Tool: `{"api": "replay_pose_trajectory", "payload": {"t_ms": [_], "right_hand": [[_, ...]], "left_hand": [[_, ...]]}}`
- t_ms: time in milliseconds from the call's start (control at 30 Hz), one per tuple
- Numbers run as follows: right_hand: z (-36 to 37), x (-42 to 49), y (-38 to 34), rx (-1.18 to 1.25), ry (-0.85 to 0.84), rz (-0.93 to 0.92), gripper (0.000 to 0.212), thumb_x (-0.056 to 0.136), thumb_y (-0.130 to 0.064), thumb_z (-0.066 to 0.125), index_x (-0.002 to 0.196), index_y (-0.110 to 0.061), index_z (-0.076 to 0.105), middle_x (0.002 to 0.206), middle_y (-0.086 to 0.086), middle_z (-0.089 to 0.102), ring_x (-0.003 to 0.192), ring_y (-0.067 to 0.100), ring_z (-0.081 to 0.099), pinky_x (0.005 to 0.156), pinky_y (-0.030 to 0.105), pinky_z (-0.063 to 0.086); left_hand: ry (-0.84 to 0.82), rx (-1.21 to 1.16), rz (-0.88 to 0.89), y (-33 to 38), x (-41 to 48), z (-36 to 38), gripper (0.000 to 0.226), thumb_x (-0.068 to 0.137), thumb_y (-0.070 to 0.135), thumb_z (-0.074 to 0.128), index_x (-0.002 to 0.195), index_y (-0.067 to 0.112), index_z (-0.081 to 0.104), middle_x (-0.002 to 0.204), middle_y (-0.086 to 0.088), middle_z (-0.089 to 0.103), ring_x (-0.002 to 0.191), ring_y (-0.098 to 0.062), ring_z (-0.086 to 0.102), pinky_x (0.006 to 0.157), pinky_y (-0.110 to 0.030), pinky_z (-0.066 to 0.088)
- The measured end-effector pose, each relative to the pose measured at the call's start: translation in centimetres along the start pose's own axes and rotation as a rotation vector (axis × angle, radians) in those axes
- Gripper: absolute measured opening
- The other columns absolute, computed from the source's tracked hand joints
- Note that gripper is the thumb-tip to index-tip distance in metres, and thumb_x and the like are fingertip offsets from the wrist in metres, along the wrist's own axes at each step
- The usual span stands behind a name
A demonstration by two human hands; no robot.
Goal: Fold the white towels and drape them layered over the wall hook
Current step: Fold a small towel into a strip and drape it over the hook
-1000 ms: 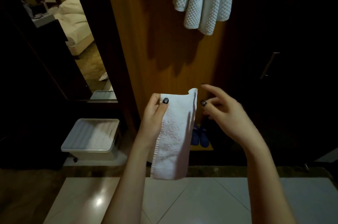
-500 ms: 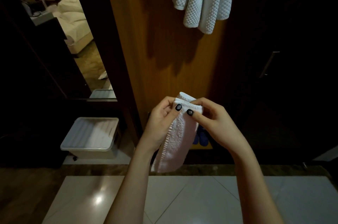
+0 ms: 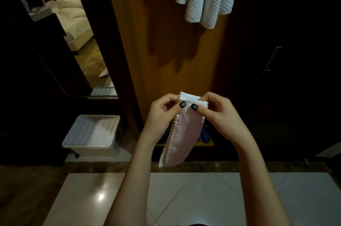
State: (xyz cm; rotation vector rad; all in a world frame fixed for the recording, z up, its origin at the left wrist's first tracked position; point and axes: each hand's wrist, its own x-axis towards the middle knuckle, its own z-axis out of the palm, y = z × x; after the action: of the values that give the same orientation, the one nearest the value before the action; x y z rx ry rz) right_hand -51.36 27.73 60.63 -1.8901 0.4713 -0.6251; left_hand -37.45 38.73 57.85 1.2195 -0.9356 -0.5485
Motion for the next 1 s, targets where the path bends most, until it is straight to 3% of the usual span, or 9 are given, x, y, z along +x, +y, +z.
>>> {"api": "replay_pose_trajectory", "payload": {"t_ms": [167,333,467,633,767,867,1000], "right_hand": [[-0.1,0.7,-0.2,-0.102,0.148,-0.027,0.018,0.088,-0.02,0.071,0.076,-0.018,0.058,0.071,-0.004,0.06,0.067,0.005,0.054,0.057,0.026,0.043],[-0.3,2.4,-1.3,-0.094,0.229,-0.124,0.016,0.088,-0.016,0.071,0.082,-0.019,0.057,0.078,0.003,0.061,0.068,0.008,0.051,0.058,0.033,0.043],[-1.3,4.7,-3.1,-0.06,0.35,-0.19,0.017,0.087,-0.018,0.072,0.081,-0.019,0.057,0.077,0.009,0.06,0.069,0.013,0.051,0.06,0.039,0.044],[-3.1,7.6,-5.8,0.027,0.469,-0.266,0.02,0.087,-0.015,0.072,0.078,-0.023,0.056,0.076,-0.007,0.06,0.07,0.002,0.056,0.063,0.021,0.046],[-4.0,9.7,-7.4,0.09,0.505,-0.296,0.021,0.085,-0.012,0.073,0.076,-0.021,0.057,0.076,-0.007,0.061,0.072,0.002,0.058,0.066,0.019,0.047],[-4.3,11.1,-8.4,0.095,0.489,-0.305,0.022,0.085,-0.01,0.073,0.076,-0.02,0.056,0.079,0.0,0.061,0.077,0.01,0.057,0.069,0.027,0.047],[-4.8,12.4,-9.2,0.105,0.489,-0.305,0.022,0.086,-0.01,0.073,0.076,-0.02,0.055,0.079,0.002,0.06,0.079,0.016,0.057,0.072,0.034,0.047]], "left_hand": [[0.048,0.044,0.024,-0.1,0.3,0.9,0.014,0.093,0.003,0.06,0.082,0.011,0.061,0.075,0.011,0.068,0.074,-0.002,0.064,0.065,-0.016,0.051],[0.156,0.063,0.089,0.5,1.8,1.3,0.016,0.09,0.004,0.065,0.083,0.016,0.059,0.074,0.011,0.066,0.073,0.0,0.064,0.066,-0.016,0.051],[0.265,0.153,0.194,0.4,2.9,1.1,0.024,0.086,0.001,0.069,0.084,0.021,0.056,0.088,0.011,0.06,0.08,0.006,0.059,0.075,-0.012,0.048],[0.276,0.407,0.332,-0.2,5.1,-0.3,0.017,0.083,-0.001,0.07,0.082,0.014,0.062,0.085,0.011,0.062,0.082,0.003,0.059,0.075,-0.012,0.045],[0.253,0.396,0.183,-1.4,5.9,-0.3,0.016,0.086,0.007,0.071,0.093,0.02,0.065,0.095,0.007,0.067,0.094,-0.011,0.064,0.08,-0.025,0.052],[0.31,0.363,0.123,-1.8,6.3,-0.3,0.022,0.084,0.012,0.073,0.089,0.027,0.059,0.092,0.013,0.063,0.09,-0.007,0.061,0.078,-0.012,0.047],[0.244,0.397,0.003,-1.7,7.0,-0.4,0.018,0.084,0.017,0.075,0.093,0.018,0.059,0.092,0.011,0.062,0.087,-0.004,0.059,0.073,-0.021,0.049]]}}
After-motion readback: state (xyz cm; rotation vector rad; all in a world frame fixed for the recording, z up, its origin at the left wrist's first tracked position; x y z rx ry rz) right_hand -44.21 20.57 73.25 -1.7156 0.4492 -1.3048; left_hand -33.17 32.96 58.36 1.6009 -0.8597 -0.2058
